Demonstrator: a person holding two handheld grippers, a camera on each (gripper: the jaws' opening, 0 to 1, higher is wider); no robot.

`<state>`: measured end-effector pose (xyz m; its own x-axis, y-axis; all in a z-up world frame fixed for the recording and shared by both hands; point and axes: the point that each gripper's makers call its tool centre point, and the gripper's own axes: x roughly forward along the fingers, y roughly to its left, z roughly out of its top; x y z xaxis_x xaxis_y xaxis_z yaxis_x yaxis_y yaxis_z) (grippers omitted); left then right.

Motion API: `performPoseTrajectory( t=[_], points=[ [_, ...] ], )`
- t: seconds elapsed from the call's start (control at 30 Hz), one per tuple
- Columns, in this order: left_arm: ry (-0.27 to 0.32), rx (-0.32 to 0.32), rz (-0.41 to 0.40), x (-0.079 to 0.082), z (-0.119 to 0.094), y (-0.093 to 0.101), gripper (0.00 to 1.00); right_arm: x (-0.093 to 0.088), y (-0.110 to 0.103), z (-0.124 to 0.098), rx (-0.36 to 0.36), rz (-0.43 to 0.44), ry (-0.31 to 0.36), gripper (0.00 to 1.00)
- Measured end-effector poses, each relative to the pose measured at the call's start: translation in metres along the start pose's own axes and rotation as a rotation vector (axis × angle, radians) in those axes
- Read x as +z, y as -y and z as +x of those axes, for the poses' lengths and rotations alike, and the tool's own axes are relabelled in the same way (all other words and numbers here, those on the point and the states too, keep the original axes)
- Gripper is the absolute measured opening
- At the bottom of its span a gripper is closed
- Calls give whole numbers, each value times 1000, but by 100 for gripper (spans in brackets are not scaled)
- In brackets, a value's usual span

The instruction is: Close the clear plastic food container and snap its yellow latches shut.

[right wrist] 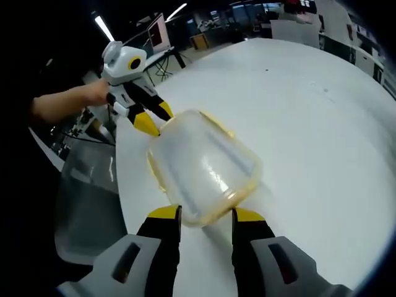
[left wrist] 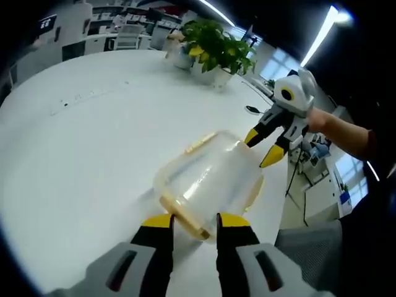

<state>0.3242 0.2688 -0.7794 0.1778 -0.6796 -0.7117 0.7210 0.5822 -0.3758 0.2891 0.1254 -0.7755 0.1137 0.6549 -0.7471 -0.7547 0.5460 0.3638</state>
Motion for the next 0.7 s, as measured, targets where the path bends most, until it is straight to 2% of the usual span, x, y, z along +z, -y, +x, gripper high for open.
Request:
performPoseTrajectory(
  t=[0.4,0.53,0.67,0.7],
  points=[
    [-4,27,1,1,1,-1,20,0,0,0,-23,-19,-30,30],
    [-3,55,42,2,0,1,21,0,0,0,-24,-21,-31,30],
    [-26,79,72,4,0,1,21,2,1,-1,-68,-79,-40,31],
    [-35,84,62,4,0,0,21,4,2,-2,-93,-122,-51,32]
  ],
)
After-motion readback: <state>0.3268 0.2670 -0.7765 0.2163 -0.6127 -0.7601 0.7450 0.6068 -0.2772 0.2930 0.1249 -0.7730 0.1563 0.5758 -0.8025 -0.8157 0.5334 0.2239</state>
